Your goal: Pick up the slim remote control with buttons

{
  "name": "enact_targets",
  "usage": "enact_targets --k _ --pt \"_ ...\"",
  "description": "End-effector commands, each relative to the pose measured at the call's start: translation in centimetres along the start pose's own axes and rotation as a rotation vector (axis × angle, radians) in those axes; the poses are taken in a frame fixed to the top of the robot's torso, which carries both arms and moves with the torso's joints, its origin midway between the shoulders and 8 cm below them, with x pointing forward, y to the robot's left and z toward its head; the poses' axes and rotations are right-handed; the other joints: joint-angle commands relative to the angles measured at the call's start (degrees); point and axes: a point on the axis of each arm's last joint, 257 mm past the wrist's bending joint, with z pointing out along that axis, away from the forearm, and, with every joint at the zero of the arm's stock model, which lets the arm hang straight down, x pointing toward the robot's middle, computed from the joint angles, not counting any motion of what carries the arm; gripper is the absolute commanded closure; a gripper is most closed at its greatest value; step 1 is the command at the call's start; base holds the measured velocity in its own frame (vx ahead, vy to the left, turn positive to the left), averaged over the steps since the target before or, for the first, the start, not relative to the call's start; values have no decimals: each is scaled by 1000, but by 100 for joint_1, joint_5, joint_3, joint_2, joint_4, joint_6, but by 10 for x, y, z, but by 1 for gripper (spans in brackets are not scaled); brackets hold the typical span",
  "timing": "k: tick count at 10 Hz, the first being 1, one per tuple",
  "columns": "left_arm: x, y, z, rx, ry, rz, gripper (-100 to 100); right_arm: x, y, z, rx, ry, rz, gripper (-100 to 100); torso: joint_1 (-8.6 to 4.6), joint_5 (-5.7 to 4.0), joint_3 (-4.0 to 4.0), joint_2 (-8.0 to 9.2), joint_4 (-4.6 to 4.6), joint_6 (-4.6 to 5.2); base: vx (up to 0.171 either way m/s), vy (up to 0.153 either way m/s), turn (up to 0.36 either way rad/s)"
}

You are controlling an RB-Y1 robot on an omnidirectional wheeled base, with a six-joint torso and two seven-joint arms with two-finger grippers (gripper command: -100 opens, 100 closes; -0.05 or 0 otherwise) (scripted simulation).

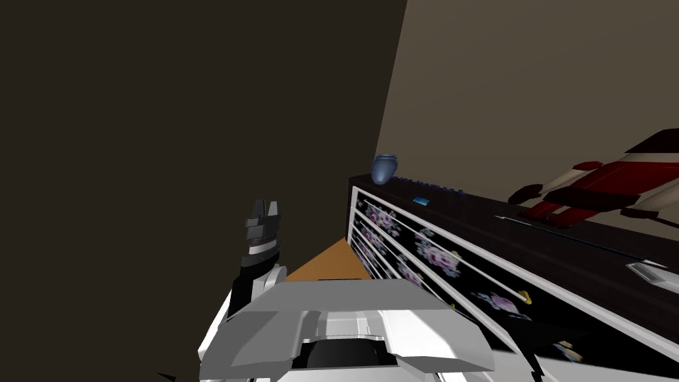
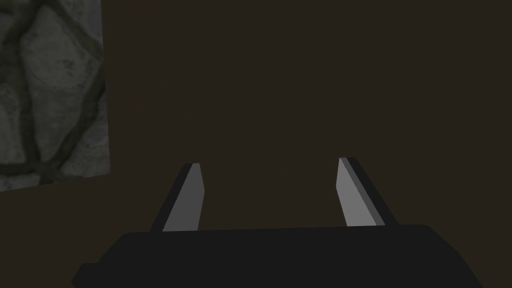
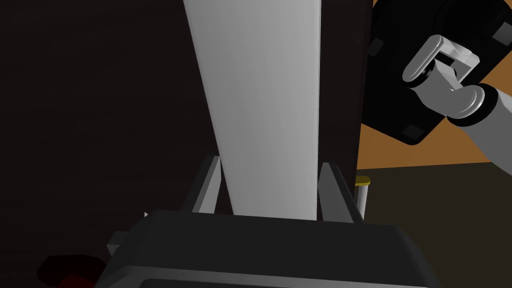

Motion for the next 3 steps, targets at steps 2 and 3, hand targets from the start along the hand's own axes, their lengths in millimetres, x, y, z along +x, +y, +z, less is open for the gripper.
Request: enact_targets --k 2,3 --pt "0 0 0 0 0 0 0 6 4 -6 -1 -1 6 100 -5 -4 -2 -3 -1 2 18 -28 28" --pt "0 0 0 0 0 0 0 7 5 -6 -2 -1 6 0 -5 -8 -1 -1 -1 -1 0 0 0"
